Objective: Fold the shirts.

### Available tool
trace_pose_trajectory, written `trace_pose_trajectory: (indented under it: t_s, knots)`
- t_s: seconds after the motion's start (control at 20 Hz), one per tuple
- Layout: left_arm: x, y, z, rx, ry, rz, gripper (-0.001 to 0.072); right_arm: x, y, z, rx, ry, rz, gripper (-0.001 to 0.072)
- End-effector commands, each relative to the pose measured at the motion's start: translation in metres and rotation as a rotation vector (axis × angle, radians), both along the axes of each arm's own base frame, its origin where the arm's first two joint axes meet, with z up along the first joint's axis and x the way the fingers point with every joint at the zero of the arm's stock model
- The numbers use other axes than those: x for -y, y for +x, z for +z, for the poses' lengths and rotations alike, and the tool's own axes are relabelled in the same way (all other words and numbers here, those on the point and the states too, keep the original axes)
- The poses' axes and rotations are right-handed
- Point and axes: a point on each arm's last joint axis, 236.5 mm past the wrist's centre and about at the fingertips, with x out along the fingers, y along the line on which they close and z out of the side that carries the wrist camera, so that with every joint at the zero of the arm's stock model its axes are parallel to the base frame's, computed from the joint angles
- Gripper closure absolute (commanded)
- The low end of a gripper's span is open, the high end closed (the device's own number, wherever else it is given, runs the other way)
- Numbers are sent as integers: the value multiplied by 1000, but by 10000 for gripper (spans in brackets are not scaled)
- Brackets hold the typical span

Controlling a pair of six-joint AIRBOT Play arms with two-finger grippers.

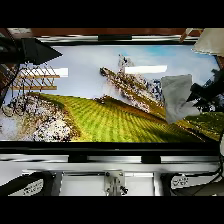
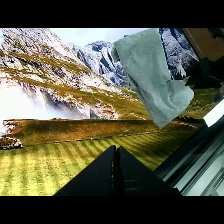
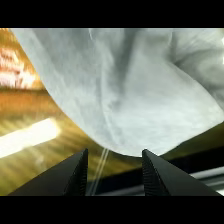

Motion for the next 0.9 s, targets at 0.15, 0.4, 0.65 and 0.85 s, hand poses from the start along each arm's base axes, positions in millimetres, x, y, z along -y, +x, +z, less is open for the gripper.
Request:
trace_pose_trajectory:
  t_s: [0.15, 0.4, 0.65, 0.85]
  knots:
    - [0, 5, -4, -2, 0, 2, 675, 30, 80, 167, 608, -228, -29, 263]
    - [-34, 38, -69, -70, 273, 142, 679, -85, 97, 152, 606, -174, 361, 262]
    - [-84, 41, -192, -347, 834, 301, 584, -209, 66, 26, 253, -38, 502, 248]
    - [-84, 28, -238, -504, 934, 242, -2, -230, 38, -4, 98, 16, 553, 249]
